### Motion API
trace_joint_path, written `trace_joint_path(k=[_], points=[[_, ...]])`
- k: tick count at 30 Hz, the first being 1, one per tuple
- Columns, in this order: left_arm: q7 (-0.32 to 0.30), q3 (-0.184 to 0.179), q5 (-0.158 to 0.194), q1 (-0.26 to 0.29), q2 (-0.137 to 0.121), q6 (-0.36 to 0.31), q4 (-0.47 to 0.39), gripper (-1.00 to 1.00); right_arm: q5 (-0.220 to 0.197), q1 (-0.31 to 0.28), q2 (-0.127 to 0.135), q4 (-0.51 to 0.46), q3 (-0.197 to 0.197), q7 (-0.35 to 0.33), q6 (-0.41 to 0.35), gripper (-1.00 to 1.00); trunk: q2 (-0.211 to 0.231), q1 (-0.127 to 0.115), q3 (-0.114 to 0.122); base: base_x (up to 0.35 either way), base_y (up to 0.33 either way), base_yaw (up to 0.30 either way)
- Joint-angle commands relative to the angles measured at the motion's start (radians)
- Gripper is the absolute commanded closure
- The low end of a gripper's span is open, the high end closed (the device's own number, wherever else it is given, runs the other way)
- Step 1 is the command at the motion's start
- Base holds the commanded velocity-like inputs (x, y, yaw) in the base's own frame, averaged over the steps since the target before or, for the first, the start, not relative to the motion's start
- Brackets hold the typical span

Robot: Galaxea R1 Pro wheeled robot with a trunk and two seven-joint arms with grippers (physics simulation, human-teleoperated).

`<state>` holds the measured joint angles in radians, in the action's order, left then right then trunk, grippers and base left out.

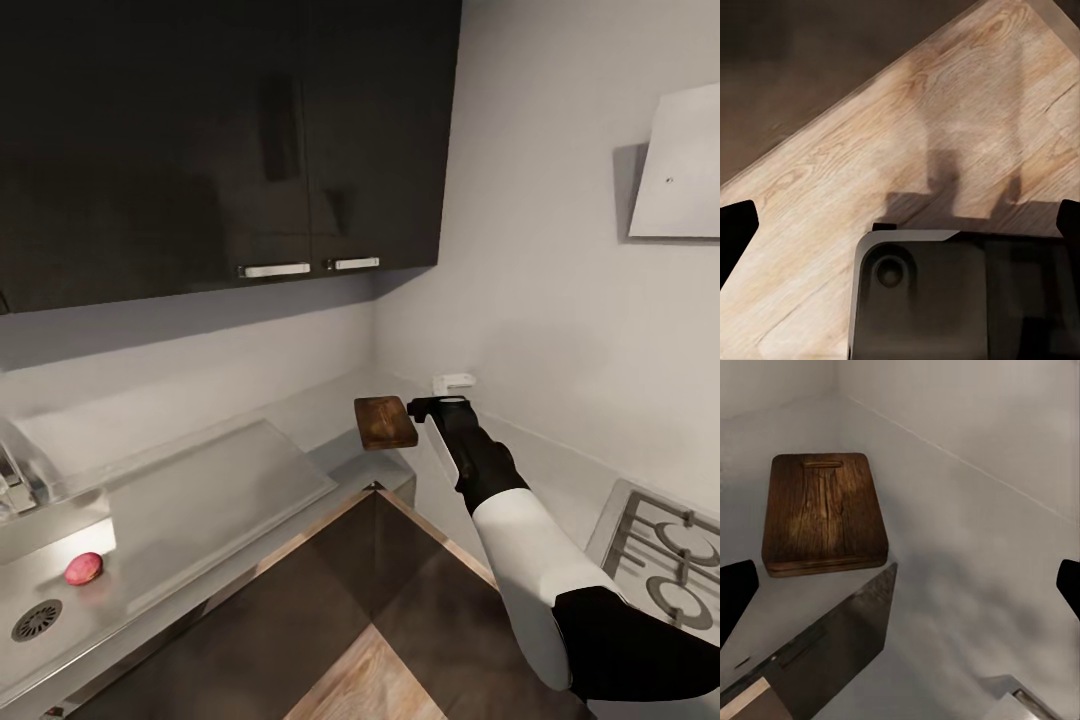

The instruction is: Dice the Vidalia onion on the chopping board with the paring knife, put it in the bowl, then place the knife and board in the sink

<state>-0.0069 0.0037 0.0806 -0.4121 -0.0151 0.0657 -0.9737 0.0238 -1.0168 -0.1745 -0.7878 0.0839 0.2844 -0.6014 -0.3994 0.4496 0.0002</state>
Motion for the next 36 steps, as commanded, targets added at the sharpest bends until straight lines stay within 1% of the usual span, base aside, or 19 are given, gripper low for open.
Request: trace_joint_path(k=[1,13,17,27,36], points=[[-0.001,-0.001,0.008,0.000,0.000,0.002,0.000,-1.00,0.002,0.000,0.000,-0.001,0.002,0.003,-0.006,-1.00,-0.001,0.000,0.000,0.000,0.000,0.002],[-0.001,-0.001,0.008,0.000,0.000,0.002,0.007,-1.00,0.002,0.000,0.000,0.001,0.002,0.003,-0.006,-1.00,-0.001,0.000,0.000,0.008,-0.004,0.000],[-0.001,-0.001,0.008,0.000,0.000,0.002,0.011,-1.00,0.002,0.000,0.000,0.001,0.002,0.003,-0.006,-1.00,-0.001,0.000,0.000,0.182,-0.088,0.000],[-0.001,-0.002,0.009,0.000,0.000,0.002,0.028,-1.00,0.002,0.000,0.000,0.001,0.003,0.002,-0.006,-1.00,-0.001,0.000,0.000,0.285,-0.103,0.000],[-0.001,-0.006,0.010,0.000,0.000,0.002,0.067,-1.00,0.002,0.000,0.000,-0.002,0.004,0.002,-0.004,-1.00,-0.001,0.000,0.000,0.052,-0.018,0.000]])
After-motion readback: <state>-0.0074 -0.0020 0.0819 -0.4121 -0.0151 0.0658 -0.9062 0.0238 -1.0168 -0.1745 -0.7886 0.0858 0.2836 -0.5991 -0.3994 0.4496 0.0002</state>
